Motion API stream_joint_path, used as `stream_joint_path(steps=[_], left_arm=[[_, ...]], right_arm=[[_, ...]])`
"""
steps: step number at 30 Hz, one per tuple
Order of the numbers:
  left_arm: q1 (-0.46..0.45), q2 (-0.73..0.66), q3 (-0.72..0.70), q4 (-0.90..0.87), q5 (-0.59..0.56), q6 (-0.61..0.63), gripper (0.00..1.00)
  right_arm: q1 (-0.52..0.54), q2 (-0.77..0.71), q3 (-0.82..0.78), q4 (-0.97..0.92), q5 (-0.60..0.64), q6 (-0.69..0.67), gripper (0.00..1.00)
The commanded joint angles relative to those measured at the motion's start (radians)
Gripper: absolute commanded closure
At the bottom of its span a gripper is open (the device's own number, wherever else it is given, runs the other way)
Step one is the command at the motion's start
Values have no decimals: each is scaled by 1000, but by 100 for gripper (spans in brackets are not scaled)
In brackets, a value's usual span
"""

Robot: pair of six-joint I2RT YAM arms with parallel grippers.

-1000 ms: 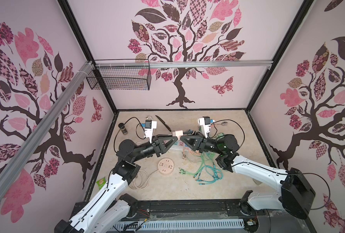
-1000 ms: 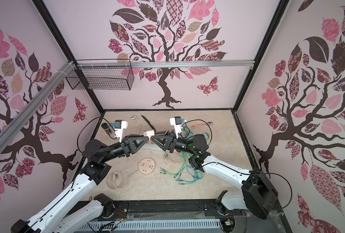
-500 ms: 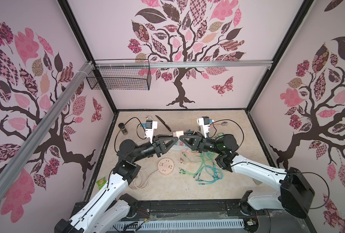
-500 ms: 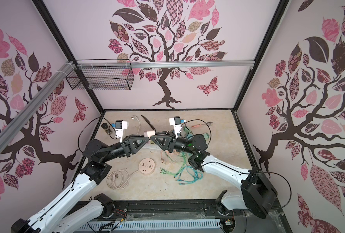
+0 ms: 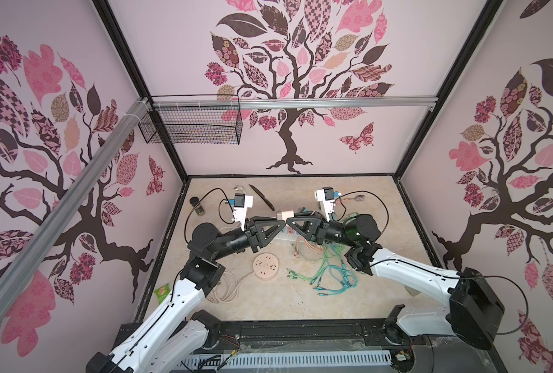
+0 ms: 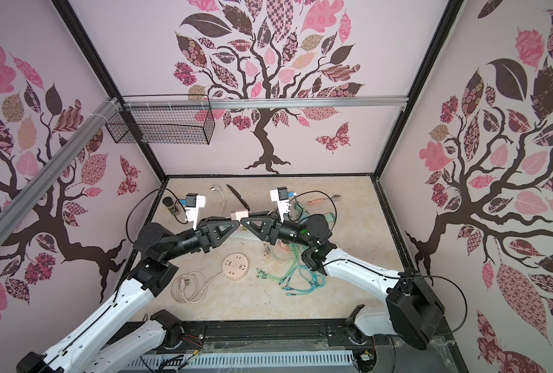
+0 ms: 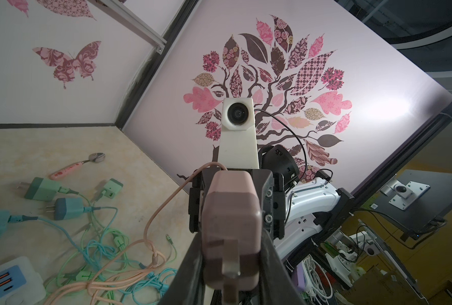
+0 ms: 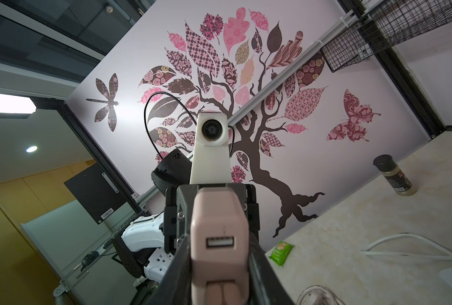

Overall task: Insert plugs into power strip
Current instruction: Pick up the plug from the middle-right of the table.

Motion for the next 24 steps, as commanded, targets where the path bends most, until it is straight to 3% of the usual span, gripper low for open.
stream_joint_path(steps=[1, 8, 18, 24], left_arm=[[-4, -5, 19, -116, -24, 63, 100], [-4, -4, 44, -261, -32, 105, 89], [-3, -67, 26, -391, -54, 150, 58], [-3, -111, -10, -423, -66, 159, 48]], right_arm=[[9, -31, 51, -43, 18, -69, 77], [5, -67, 65, -165, 35, -146, 82], [-41, -114, 117, -371, 35, -254, 90], [-44, -113, 170, -480, 42, -328, 91]])
